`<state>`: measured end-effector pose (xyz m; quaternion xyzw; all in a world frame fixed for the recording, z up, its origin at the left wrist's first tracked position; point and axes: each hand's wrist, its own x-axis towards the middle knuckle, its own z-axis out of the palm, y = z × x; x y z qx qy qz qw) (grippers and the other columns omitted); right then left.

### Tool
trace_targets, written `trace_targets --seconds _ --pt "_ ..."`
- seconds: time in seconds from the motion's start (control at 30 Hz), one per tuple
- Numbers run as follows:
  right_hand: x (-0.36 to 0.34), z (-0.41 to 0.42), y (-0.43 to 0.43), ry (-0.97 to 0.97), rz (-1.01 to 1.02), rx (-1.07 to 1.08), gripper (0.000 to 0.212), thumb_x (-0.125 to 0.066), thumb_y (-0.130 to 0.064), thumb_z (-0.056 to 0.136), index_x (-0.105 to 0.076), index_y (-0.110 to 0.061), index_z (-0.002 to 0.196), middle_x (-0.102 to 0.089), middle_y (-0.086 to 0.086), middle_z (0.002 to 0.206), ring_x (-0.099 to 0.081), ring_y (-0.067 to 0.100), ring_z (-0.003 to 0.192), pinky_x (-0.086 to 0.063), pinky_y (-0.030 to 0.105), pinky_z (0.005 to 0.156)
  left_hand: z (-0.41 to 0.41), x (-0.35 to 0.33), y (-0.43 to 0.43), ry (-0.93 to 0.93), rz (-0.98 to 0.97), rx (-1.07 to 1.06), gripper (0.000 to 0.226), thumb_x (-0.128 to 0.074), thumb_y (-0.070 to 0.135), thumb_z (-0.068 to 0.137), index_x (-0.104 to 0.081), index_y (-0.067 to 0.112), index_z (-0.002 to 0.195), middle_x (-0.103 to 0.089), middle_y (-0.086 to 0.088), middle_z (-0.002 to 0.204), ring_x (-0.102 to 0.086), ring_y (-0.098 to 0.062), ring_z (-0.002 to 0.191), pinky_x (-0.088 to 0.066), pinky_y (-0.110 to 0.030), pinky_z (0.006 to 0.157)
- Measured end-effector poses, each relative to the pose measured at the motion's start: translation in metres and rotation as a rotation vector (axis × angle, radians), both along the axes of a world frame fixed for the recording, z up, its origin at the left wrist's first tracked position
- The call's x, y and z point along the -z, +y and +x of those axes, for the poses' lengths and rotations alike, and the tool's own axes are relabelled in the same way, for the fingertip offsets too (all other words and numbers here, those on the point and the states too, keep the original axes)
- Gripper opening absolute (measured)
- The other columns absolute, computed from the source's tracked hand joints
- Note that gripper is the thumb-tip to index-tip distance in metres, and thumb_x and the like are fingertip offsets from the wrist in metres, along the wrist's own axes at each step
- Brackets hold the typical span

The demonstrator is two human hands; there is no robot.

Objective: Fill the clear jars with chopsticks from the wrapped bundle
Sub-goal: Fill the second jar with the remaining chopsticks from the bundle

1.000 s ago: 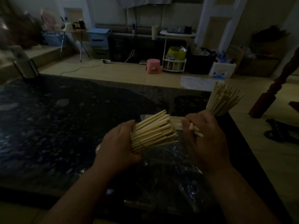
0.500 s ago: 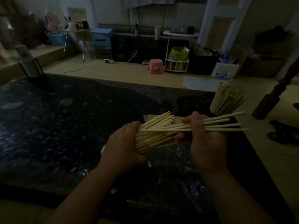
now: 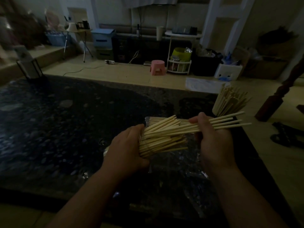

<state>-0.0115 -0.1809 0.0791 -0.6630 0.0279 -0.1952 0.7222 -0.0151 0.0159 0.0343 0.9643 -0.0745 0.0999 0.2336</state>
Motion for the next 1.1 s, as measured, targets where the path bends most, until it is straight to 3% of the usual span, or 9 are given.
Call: trace_targets --seconds 0.2,0.43,0.7,0.8,0.87,0.93,0.97,1.03,1.1 --pt "0.004 0.000 0.002 0.082 -0.046 -0.043 0.034 -0.059 -0.024 0.094 -0.074 -0.023 0.064 -0.073 -0.006 0.071 -0.069 0.008 0.072 -0.049 0.025 0.069 0.000 0.001 -0.001 0.006 -0.015 -0.009 0.100 -0.083 0.036 0.057 -0.035 0.027 0.145 -0.047 0.006 0.140 -0.046 -0.013 0.123 -0.036 -0.027 0.103" --pt "0.005 0.003 0.001 0.070 -0.032 0.122 0.035 -0.057 -0.028 0.095 -0.069 -0.021 0.062 -0.068 -0.011 0.060 -0.064 0.005 0.063 -0.048 0.028 0.067 0.001 -0.001 0.003 -0.018 -0.023 -0.031 0.101 -0.084 0.036 0.056 -0.036 0.025 0.145 -0.048 0.004 0.139 -0.047 -0.014 0.123 -0.035 -0.027 0.102" --pt "0.012 0.001 0.005 0.084 -0.208 -0.144 0.012 -0.067 -0.024 0.087 -0.073 -0.020 0.077 -0.073 -0.015 0.077 -0.066 -0.005 0.074 -0.045 0.006 0.062 0.000 -0.001 0.000 -0.028 -0.032 -0.009 0.100 -0.084 0.035 0.057 -0.037 0.025 0.145 -0.049 0.005 0.139 -0.047 -0.013 0.123 -0.035 -0.025 0.102" --pt "0.012 0.000 0.010 0.056 -0.109 -0.239 0.009 -0.074 -0.013 0.079 -0.070 -0.018 0.085 -0.073 -0.010 0.079 -0.068 -0.002 0.074 -0.048 0.009 0.061 0.000 -0.001 0.000 -0.022 -0.021 -0.001 0.099 -0.083 0.036 0.058 -0.036 0.027 0.145 -0.047 0.006 0.140 -0.047 -0.012 0.123 -0.035 -0.026 0.101" --pt "0.011 0.002 0.010 0.054 0.025 -0.206 0.015 -0.071 -0.022 0.075 -0.066 -0.019 0.089 -0.071 -0.007 0.079 -0.068 0.004 0.071 -0.050 0.017 0.059 0.000 -0.001 0.001 -0.012 -0.022 0.001 0.099 -0.082 0.036 0.059 -0.035 0.027 0.145 -0.047 0.006 0.140 -0.046 -0.012 0.123 -0.036 -0.027 0.102" --pt "0.009 0.006 0.007 0.081 0.203 -0.116 0.008 -0.062 -0.029 0.088 -0.062 -0.022 0.084 -0.065 -0.009 0.069 -0.062 0.008 0.064 -0.047 0.026 0.060 0.000 -0.001 0.002 -0.017 -0.032 0.007 0.099 -0.082 0.036 0.059 -0.034 0.027 0.145 -0.046 0.007 0.140 -0.045 -0.012 0.124 -0.035 -0.026 0.103" --pt "0.010 0.007 0.006 0.090 0.237 -0.068 0.017 -0.054 -0.031 0.094 -0.061 -0.023 0.081 -0.062 -0.009 0.066 -0.059 0.009 0.064 -0.045 0.030 0.061 0.000 -0.002 0.002 -0.019 -0.034 0.011 0.099 -0.082 0.036 0.059 -0.034 0.028 0.145 -0.046 0.007 0.140 -0.045 -0.011 0.124 -0.034 -0.026 0.103" --pt "0.010 0.004 0.006 0.092 0.059 -0.012 0.030 -0.043 -0.029 0.099 -0.064 -0.023 0.078 -0.065 -0.008 0.071 -0.061 0.010 0.067 -0.044 0.031 0.064 -0.001 -0.002 0.001 -0.017 -0.034 0.017 0.099 -0.083 0.036 0.059 -0.034 0.029 0.145 -0.046 0.008 0.139 -0.044 -0.010 0.124 -0.032 -0.025 0.103" --pt "0.013 -0.002 0.011 0.076 -0.165 -0.015 0.026 -0.047 -0.027 0.098 -0.070 -0.024 0.087 -0.070 -0.007 0.086 -0.065 0.007 0.079 -0.048 0.027 0.068 -0.001 -0.002 -0.001 -0.009 -0.036 0.021 0.099 -0.083 0.035 0.059 -0.033 0.031 0.144 -0.045 0.010 0.139 -0.043 -0.009 0.124 -0.032 -0.024 0.103"
